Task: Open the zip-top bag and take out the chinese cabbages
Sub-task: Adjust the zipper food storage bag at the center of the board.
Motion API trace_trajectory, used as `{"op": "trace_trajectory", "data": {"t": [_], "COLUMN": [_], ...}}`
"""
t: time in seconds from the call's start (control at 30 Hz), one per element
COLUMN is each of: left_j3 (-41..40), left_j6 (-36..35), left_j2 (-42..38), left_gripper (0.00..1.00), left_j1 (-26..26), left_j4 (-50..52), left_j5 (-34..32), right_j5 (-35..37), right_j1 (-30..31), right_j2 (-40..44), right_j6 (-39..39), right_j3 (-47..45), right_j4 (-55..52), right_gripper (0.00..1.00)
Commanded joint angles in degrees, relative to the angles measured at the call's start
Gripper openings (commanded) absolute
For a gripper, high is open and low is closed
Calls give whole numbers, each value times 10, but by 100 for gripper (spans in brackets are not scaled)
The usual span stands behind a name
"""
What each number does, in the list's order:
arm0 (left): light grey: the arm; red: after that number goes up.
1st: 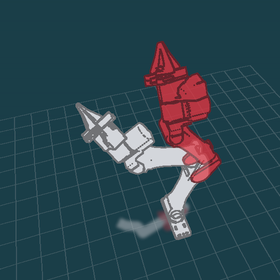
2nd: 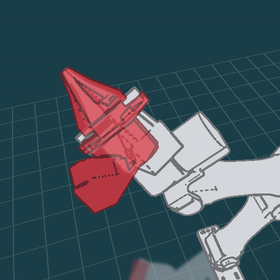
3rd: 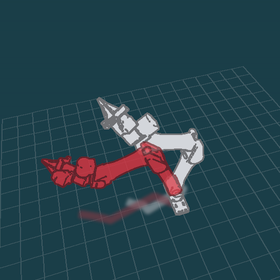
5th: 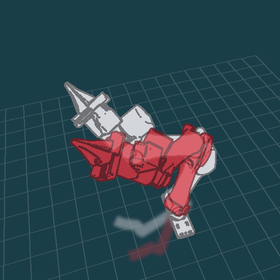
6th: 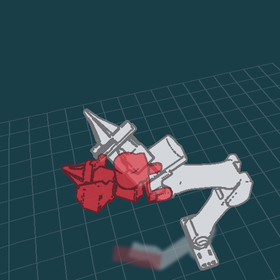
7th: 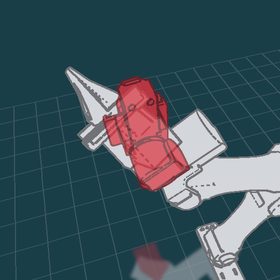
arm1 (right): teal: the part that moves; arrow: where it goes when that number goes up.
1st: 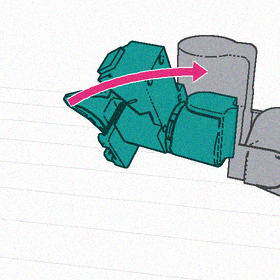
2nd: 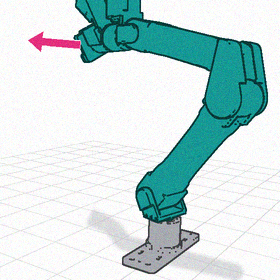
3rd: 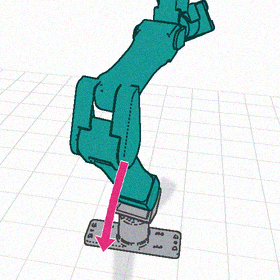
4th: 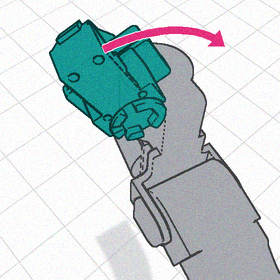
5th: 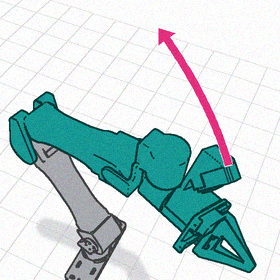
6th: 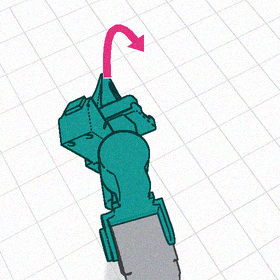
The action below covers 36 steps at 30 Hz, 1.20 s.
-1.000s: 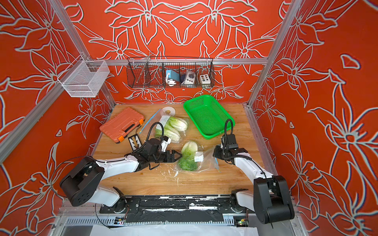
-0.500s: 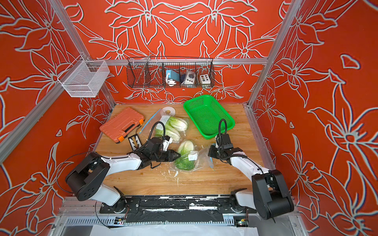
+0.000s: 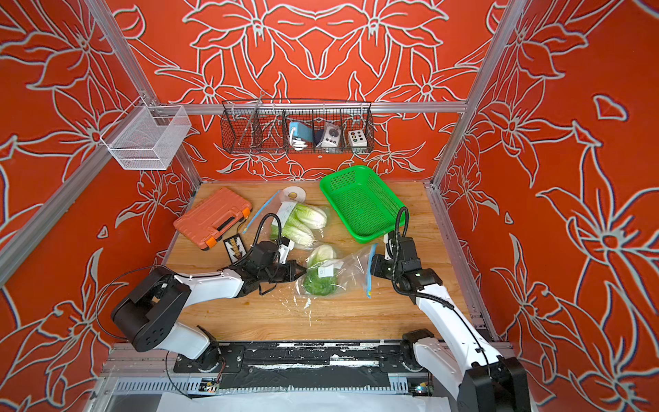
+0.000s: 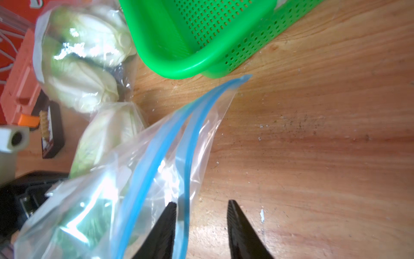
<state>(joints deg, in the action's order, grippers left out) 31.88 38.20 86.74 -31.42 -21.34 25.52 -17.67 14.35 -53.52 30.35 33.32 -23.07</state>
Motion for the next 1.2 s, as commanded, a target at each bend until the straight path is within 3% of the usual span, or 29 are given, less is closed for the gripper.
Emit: {"op": "trace_trajectory", "data": {"t": [0.0,0.2,0.4,0.57,0.63,0.7,0.73,0.87,1.17], "left_j3": [-6,-3,3,4,2,-1,-4,-24,-69], "left_j6": [1,-12,-28,-41,-42,-39,-37,-34,-30], "left_j2": [-13,-28,-42,-45,-47,-51,-56,-94,-198], "left_gripper": [0,0,0,0,0,0,0,0,0], "left_j1": [2,3,3,2,3,3,3,3,6], "left_j4": [-3,8,25,33,30,25,20,-4,10], "left_j5": [-6,-20,-27,-35,-36,-45,-52,-77,-133], "right_j5": [-60,-128,-139,-150,-136,-106,-99,-71,117], "right_j1": [-3,-3,-2,-2,-3,-2,-3,-2,-3], "right_j2": [19,48,60,19,8,-1,-3,1,-34], "right_j6": [-6,-13,-25,-36,-14,6,9,7,-99], "right_j3": [11,29,56,88,92,94,93,89,127], "right_j4": [-52,-64,-57,-51,-48,-51,-51,-63,-203], "right_gripper": [47,65,65,76,55,16,3,0,0]}}
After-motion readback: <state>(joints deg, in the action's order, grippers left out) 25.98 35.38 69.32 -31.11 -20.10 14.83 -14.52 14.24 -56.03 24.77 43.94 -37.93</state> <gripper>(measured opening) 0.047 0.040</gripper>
